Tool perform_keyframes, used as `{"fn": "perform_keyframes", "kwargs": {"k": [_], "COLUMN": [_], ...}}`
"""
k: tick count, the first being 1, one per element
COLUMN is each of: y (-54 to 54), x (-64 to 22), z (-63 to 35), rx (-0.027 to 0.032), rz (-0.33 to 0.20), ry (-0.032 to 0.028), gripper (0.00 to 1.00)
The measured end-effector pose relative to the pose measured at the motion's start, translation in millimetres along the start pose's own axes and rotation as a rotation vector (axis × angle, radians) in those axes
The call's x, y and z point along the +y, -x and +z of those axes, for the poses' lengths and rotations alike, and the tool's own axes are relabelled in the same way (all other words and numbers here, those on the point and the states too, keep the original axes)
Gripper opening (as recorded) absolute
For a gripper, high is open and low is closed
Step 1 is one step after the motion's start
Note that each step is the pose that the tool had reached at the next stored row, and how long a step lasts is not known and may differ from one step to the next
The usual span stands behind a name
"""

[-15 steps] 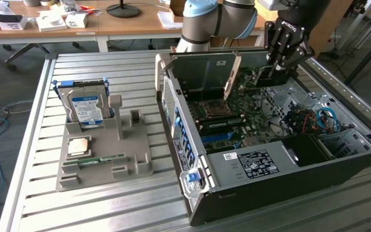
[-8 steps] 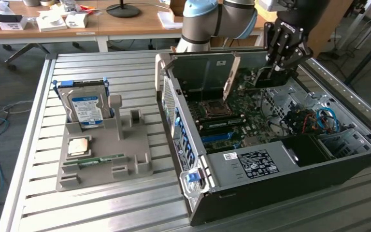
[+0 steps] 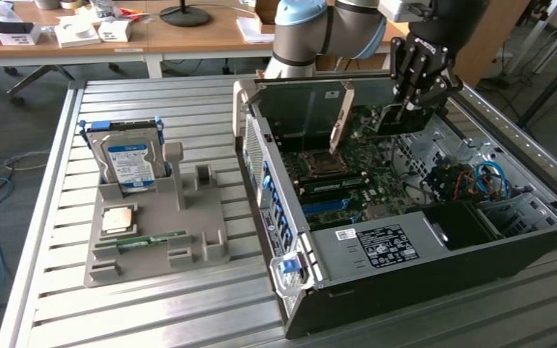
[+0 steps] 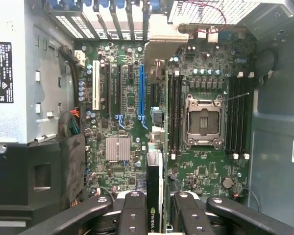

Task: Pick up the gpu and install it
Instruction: 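Insert the gpu into the slot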

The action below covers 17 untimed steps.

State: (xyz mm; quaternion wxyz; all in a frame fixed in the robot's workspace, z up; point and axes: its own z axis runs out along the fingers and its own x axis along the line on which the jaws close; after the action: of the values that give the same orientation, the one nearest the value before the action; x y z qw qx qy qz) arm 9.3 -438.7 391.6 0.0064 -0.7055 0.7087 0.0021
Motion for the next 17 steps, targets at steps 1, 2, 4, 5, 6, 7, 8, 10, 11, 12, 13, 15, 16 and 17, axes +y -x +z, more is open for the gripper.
{"fn": "perform_keyframes", "kwargs": {"k": [1,2,4,5,6,7,8,10,11,12,13,15,16,17], "y": [0.0,0.0,0.0,0.0,0.0,0.0,0.0,-0.1,-0.1,-0.1,-0.1,-0.2,-0.2,-0.2], "x": [0.0,0.0,0.8,1.6,2.5,3.4,4.1,5.1,5.6,6.4,7.5,9.8,10.9,11.8], "z": [0.0,0.0,0.4,1.0,1.5,2.2,2.9,4.1,4.8,5.8,7.0,9.8,11.3,12.7], "rx": [0.0001,0.0,-0.0003,-0.0006,-0.0004,-0.0003,-0.0003,-0.0003,-0.0003,-0.0004,-0.0004,-0.0003,-0.0004,-0.0003], "rz": [0.0,0.0,0.0,0.0,0.0,0.0,0.0,0.0,0.0,0.0,0.0,0.0,0.0,0.0], "ry": [0.0,-0.0002,-0.0042,-0.0076,-0.0105,-0.0132,-0.0155,-0.0166,-0.0166,-0.0167,-0.0167,-0.0166,-0.0167,-0.0167], "gripper": [0.26,0.26,0.26,0.26,0.26,0.26,0.26,0.26,0.26,0.26,0.26,0.26,0.26,0.26]}}
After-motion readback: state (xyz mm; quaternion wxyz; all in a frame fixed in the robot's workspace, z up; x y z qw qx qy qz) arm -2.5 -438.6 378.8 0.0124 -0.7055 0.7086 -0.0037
